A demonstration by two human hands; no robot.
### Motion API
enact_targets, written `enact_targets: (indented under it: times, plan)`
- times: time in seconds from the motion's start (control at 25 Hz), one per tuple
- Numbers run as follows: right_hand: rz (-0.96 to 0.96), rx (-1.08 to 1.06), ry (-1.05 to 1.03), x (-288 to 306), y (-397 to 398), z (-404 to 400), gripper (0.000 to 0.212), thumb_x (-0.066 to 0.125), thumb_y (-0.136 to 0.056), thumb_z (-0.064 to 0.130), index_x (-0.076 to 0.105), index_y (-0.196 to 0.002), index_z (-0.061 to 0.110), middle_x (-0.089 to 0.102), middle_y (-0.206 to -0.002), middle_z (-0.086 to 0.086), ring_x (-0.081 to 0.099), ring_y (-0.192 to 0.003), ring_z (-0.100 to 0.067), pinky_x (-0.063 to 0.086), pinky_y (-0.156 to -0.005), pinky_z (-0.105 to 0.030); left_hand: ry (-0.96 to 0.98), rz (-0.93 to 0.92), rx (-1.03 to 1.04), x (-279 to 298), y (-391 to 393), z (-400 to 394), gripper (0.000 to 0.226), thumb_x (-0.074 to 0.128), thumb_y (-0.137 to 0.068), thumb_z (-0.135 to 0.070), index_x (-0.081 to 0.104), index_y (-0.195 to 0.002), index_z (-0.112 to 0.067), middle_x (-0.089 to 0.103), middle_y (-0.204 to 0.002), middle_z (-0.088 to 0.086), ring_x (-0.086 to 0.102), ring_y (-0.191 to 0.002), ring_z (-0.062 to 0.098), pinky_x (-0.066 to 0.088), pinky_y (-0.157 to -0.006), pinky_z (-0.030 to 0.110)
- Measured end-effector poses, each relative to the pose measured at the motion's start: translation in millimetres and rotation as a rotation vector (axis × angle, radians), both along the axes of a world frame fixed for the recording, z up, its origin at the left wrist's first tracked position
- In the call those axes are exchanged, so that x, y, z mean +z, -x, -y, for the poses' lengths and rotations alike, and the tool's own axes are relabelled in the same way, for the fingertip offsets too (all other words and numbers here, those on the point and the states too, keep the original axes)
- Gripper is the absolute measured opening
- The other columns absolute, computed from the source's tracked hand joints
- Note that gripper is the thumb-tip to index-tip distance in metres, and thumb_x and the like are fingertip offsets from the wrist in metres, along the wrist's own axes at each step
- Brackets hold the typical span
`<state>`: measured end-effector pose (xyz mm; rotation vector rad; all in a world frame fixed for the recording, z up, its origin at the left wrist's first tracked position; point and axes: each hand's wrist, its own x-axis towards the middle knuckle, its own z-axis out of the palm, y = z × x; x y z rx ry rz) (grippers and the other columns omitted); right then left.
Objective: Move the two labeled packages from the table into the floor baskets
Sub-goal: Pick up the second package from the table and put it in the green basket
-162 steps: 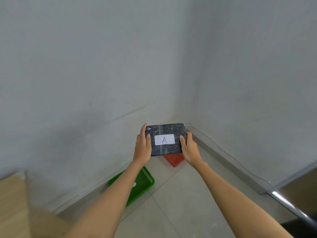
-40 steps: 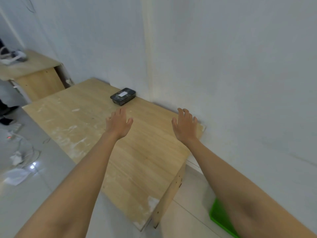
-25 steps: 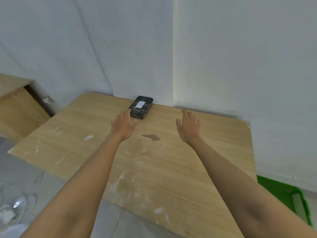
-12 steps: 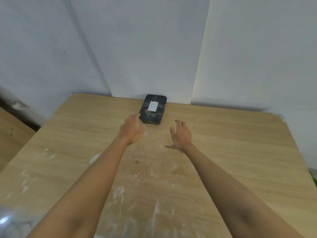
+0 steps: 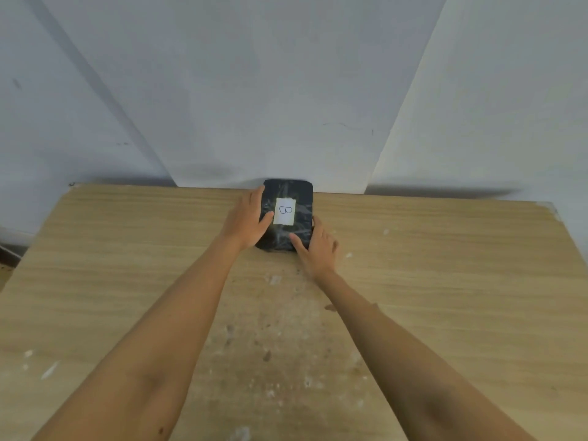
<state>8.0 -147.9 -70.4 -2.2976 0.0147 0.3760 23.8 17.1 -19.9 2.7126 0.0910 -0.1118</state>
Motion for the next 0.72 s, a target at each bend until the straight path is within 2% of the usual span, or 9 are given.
enact_targets:
  times: [0.16, 0.32, 0.4, 0.52, 0.64, 0.72]
  plan:
    - [0.051, 0.072, 0.003, -11.8, -13.5, 12.1, 0.066, 0.04, -0.094, 0.051, 0.017, -0.149, 0.024, 0.043, -0.147, -0.003, 0.031, -0.138, -0.027, 0.011, -0.117, -0.056, -0.048, 0.064, -0.072, -8.4, -34.8, -10.2, 0.063, 0.044, -0.096, -0.033, 0.019, -0.148, -0.009, 0.029, -0.151, 0.016, 0.031, -0.138, 0.03, 0.033, -0.112, 0.042]
    - [0.053, 0.171, 0.059, -10.6, -29.4, 23.6, 0.052, 0.039, -0.095, 0.046, 0.029, -0.144, 0.03, 0.055, -0.135, 0.0, 0.043, -0.128, -0.026, 0.015, -0.114, -0.057, -0.023, -0.064, -0.112, -20.5, -49.8, -19.2, 0.059, 0.039, -0.097, -0.04, 0.019, -0.149, -0.022, 0.033, -0.148, 0.014, 0.038, -0.132, 0.031, 0.039, -0.106, 0.045]
    - [0.068, 0.052, 0.092, -9.1, -31.5, 24.5, 0.049, 0.041, -0.094, 0.048, 0.041, -0.137, 0.026, 0.06, -0.127, 0.0, 0.049, -0.122, -0.024, 0.02, -0.112, -0.054, 0.0, -0.138, -0.101, -27.7, -47.3, -20.5, 0.058, 0.034, -0.096, -0.045, 0.014, -0.15, -0.031, 0.033, -0.148, 0.013, 0.038, -0.132, 0.031, 0.041, -0.103, 0.047]
    - [0.029, -0.199, 0.085, -9.7, -13.2, 14.2, 0.052, 0.043, -0.092, 0.051, 0.046, -0.129, 0.015, 0.055, -0.129, -0.005, 0.045, -0.125, -0.024, 0.019, -0.115, -0.049, -0.07, -0.125, -0.007, -35.4, -34.0, -17.6, 0.06, 0.029, -0.095, -0.052, 0.009, -0.149, -0.036, 0.038, -0.144, 0.015, 0.044, -0.124, 0.033, 0.047, -0.094, 0.048]
    - [0.023, -0.262, 0.019, -12.2, 15.7, 0.9, 0.052, 0.046, -0.093, 0.047, 0.044, -0.129, 0.009, 0.049, -0.134, -0.007, 0.038, -0.131, -0.024, 0.012, -0.118, -0.049, -0.076, -0.123, 0.151, -37.7, -12.1, -4.9, 0.061, 0.026, -0.095, -0.053, 0.007, -0.149, -0.034, 0.038, -0.141, 0.019, 0.043, -0.122, 0.037, 0.047, -0.089, 0.047]
    - [0.019, -0.3, -0.072, -8.6, 23.9, -0.4, 0.053, 0.048, -0.093, 0.042, 0.042, -0.132, 0.007, 0.049, -0.136, -0.009, 0.038, -0.133, -0.025, 0.017, -0.118, -0.047, -0.021, -0.165, 0.222, -34.9, 5.8, 7.1, 0.062, 0.027, -0.096, -0.051, 0.003, -0.15, -0.033, 0.034, -0.142, 0.021, 0.04, -0.123, 0.038, 0.045, -0.09, 0.047]
